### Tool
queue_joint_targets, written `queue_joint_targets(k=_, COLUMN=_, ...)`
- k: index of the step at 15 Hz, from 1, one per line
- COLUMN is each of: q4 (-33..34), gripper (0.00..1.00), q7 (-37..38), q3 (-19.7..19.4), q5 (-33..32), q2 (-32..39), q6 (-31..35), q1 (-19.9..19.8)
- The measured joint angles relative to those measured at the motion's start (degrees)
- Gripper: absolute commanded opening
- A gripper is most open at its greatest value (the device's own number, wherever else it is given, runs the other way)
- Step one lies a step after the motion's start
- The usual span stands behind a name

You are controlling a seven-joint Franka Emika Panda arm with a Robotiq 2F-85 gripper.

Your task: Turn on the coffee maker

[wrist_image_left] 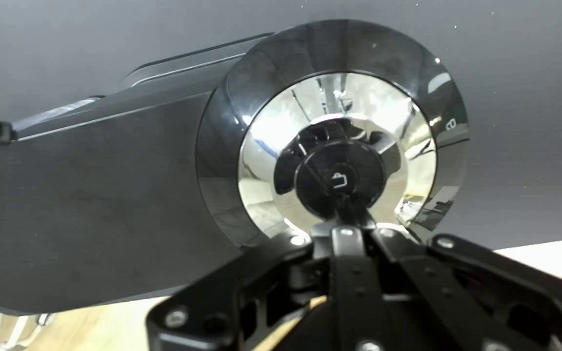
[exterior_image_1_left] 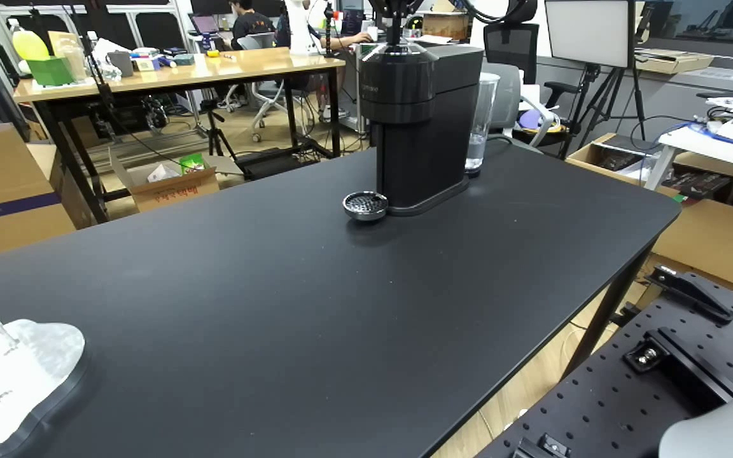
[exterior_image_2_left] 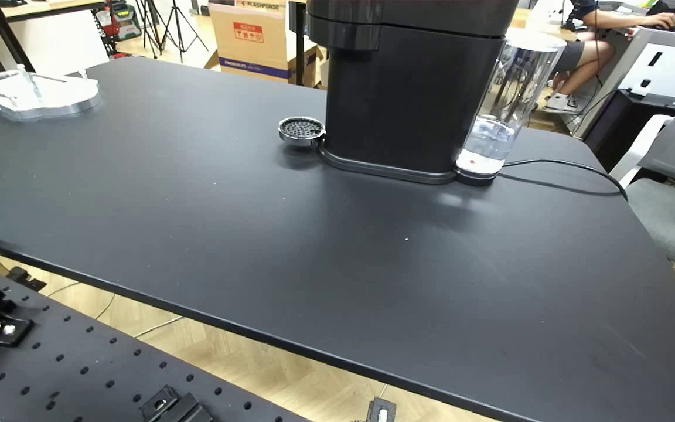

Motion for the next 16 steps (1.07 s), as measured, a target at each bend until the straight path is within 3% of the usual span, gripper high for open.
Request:
queue_joint_targets(k=12, q4=0.01, gripper=0.0, q7=0.03, q3=1.67, q5=0.05, q2=-2.27, q6=-0.01, q1=1.43)
queue_joint_targets(k=13, q4=0.01, gripper=0.26, q7=0.09, q3=1.71, q5=0.04, q2=-2.88, q6=-0.2, q1=1.54)
queue_joint_targets(k=14, q4=0.01, gripper=0.27, q7=0.32, q3=1.72, q5=-0.01, q2=-3.49, q6=-0.76, q1=1.65)
queue_joint_targets(k=16, q4=0.07, gripper=0.4, q7=1.15, q3=1.72, q5=0.0, q2=-4.52, q6=-3.44, q1=1.78)
